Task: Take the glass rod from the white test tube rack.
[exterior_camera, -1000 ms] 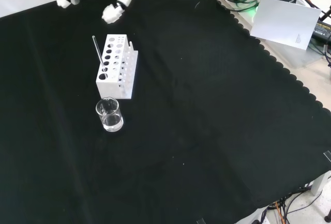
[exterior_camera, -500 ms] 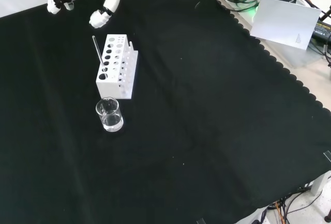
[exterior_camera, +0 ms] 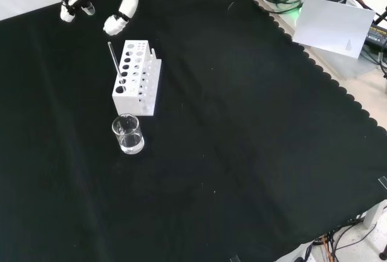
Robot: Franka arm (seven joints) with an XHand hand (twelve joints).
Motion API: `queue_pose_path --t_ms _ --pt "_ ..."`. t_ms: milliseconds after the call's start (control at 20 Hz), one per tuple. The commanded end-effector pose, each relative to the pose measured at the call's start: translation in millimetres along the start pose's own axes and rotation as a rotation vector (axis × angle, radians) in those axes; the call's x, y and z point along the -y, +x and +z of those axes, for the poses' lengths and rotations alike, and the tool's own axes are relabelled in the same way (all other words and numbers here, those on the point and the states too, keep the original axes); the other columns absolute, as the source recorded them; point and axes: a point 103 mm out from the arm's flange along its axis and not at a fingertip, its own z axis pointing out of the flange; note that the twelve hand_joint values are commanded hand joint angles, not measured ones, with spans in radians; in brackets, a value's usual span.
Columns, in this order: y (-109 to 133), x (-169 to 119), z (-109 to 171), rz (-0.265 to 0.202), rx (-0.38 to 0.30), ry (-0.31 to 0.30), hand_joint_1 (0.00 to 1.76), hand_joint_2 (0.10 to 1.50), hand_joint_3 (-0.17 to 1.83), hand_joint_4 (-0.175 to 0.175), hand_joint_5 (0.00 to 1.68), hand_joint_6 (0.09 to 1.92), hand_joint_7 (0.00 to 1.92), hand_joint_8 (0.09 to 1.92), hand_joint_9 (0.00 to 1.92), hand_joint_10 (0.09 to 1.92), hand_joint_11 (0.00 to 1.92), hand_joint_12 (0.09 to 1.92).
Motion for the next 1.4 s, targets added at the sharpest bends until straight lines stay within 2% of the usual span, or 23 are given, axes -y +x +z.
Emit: queue_pose_path --t_ms 50,250,400,650,1050,1400 --pt "0 -7 14 0.002 -0.001 0.019 0.71 0.84 0.46 -0.175 0.41 0.2 0.57 1.0 0.87 0.98 0.5 1.38" --pt "2 -11 21 -0.001 -0.001 0.021 0.71 0.85 0.46 -0.175 0.33 0.74 0.64 1.04 0.95 1.02 0.66 1.33" --pt "2 -12 24 -0.001 0.001 0.025 0.72 0.84 0.47 -0.175 0.32 0.96 0.68 1.08 1.02 1.06 0.79 1.29" --pt "-4 -22 42 0.003 0.0 0.041 0.73 0.84 0.48 -0.175 0.34 1.05 0.72 1.12 1.07 1.12 0.99 1.26" --pt "-12 -26 59 0.015 0.001 0.055 0.73 0.84 0.48 -0.175 0.37 1.09 0.77 1.19 1.16 1.23 1.2 1.27" --pt "-11 -24 68 0.009 -0.009 0.033 0.79 0.83 0.49 -0.175 0.48 1.11 0.88 1.32 1.39 1.28 1.54 1.23"
